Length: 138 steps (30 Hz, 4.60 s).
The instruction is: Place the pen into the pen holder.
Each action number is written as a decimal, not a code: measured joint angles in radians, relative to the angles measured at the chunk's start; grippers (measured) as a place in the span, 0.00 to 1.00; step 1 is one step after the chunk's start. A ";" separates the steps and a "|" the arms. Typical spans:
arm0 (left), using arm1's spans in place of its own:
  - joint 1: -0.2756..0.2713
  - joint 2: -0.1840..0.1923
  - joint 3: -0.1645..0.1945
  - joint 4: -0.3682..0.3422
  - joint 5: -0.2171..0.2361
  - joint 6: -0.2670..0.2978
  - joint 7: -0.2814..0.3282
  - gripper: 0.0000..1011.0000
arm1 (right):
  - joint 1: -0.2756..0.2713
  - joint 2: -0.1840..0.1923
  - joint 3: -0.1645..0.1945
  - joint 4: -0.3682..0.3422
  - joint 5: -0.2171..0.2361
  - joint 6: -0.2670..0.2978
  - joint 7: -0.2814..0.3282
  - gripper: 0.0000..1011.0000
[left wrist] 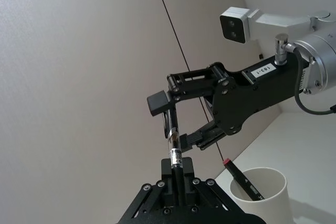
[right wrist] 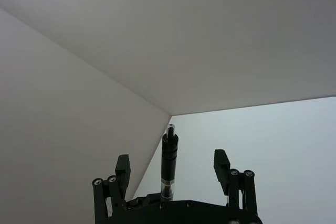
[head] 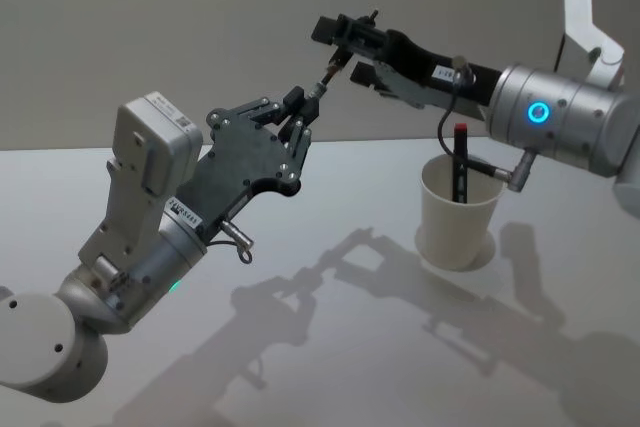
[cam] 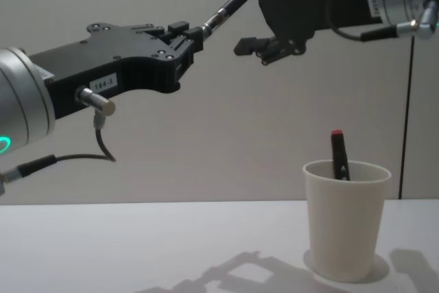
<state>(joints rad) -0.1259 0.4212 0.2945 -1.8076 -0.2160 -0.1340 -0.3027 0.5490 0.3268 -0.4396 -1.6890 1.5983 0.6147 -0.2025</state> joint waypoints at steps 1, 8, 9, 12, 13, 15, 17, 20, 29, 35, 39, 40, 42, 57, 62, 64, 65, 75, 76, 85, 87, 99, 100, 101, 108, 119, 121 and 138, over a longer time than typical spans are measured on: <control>0.000 0.000 0.000 0.000 0.000 0.000 0.000 0.11 | 0.000 0.001 -0.001 0.001 -0.002 -0.001 0.000 0.99; 0.000 0.000 0.000 0.000 0.000 0.000 0.000 0.11 | 0.001 0.000 -0.016 0.009 -0.014 -0.014 0.010 0.99; 0.000 0.000 0.000 0.000 0.000 0.000 0.000 0.11 | 0.002 -0.001 -0.020 0.012 -0.017 -0.019 0.015 0.99; 0.000 0.000 0.000 0.000 0.000 0.000 0.000 0.11 | 0.005 -0.005 -0.026 0.017 -0.020 -0.028 0.021 0.99; 0.000 0.000 0.000 0.000 0.000 0.000 0.000 0.11 | 0.006 -0.006 -0.028 0.018 -0.021 -0.030 0.022 0.99; 0.000 0.000 0.000 0.000 0.000 0.000 0.000 0.11 | 0.007 -0.008 -0.032 0.020 -0.022 -0.036 0.025 0.99; 0.000 0.000 0.000 0.000 0.000 0.000 0.000 0.11 | 0.008 -0.009 -0.037 0.023 -0.023 -0.043 0.028 0.99; 0.000 0.000 0.000 0.000 0.000 0.000 0.000 0.11 | 0.010 -0.010 -0.041 0.025 -0.024 -0.051 0.029 0.99; 0.000 0.000 0.000 0.000 0.000 0.000 0.000 0.11 | 0.012 -0.006 -0.049 0.026 -0.021 -0.066 0.028 0.99; 0.000 0.000 0.000 0.000 0.000 0.000 0.000 0.11 | 0.013 -0.001 -0.053 0.025 -0.012 -0.069 0.026 0.99; 0.000 0.000 0.000 0.000 0.000 0.000 0.000 0.11 | 0.013 0.002 -0.055 0.025 -0.007 -0.071 0.025 0.99; 0.000 0.000 0.000 0.000 0.000 0.000 0.000 0.11 | 0.013 0.003 -0.055 0.025 -0.006 -0.072 0.024 0.99; 0.000 0.000 0.000 0.000 0.000 0.000 0.000 0.11 | 0.014 0.004 -0.056 0.025 -0.005 -0.072 0.024 0.96; 0.000 0.000 0.000 0.000 0.000 0.000 0.000 0.11 | 0.015 0.007 -0.059 0.023 0.001 -0.075 0.022 0.56; 0.000 0.000 0.000 0.000 0.000 0.000 0.000 0.11 | 0.015 0.007 -0.059 0.023 0.002 -0.075 0.022 0.38; 0.000 0.000 0.000 0.000 0.000 0.000 0.000 0.11 | 0.015 0.007 -0.059 0.023 0.002 -0.075 0.022 0.32; 0.000 0.000 0.000 0.000 0.000 0.000 0.000 0.11 | 0.015 0.007 -0.059 0.023 0.002 -0.075 0.022 0.30; 0.000 0.000 0.000 0.000 0.001 0.001 0.000 0.11 | 0.015 0.008 -0.060 0.023 0.004 -0.075 0.022 0.13; 0.000 0.000 0.000 0.000 0.001 0.001 0.000 0.11 | 0.015 0.008 -0.059 0.023 0.004 -0.075 0.022 0.13; 0.000 0.000 0.000 0.000 0.000 0.001 0.000 0.11 | 0.015 0.008 -0.059 0.024 0.004 -0.075 0.022 0.13; 0.000 0.000 0.000 0.000 0.000 0.001 0.000 0.11 | 0.015 0.008 -0.059 0.024 0.004 -0.075 0.022 0.13; 0.000 0.000 0.000 0.000 0.000 0.000 0.000 0.11 | 0.015 0.008 -0.059 0.024 0.004 -0.075 0.021 0.13; 0.000 0.000 0.000 0.000 0.000 0.000 0.000 0.11 | 0.015 0.008 -0.059 0.023 0.004 -0.075 0.021 0.13; 0.000 0.000 0.000 0.000 0.000 0.000 0.000 0.11 | 0.015 0.008 -0.059 0.024 0.003 -0.075 0.021 0.13; 0.000 0.000 -0.001 -0.001 0.000 -0.001 0.001 0.15 | 0.015 0.009 -0.059 0.024 0.002 -0.075 0.019 0.13; 0.000 0.000 -0.001 -0.001 0.000 -0.002 0.001 0.48 | 0.015 0.008 -0.059 0.024 0.002 -0.075 0.020 0.13; 0.000 0.000 0.000 -0.001 0.000 -0.002 0.001 0.56 | 0.015 0.008 -0.059 0.024 0.002 -0.075 0.020 0.13; 0.000 0.000 0.000 0.000 0.000 -0.001 0.001 0.99 | 0.020 0.011 -0.059 0.020 -0.003 -0.076 0.022 0.13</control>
<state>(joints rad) -0.1258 0.4213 0.2946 -1.8077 -0.2158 -0.1345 -0.3021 0.5687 0.3382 -0.4985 -1.6692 1.5950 0.5382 -0.1809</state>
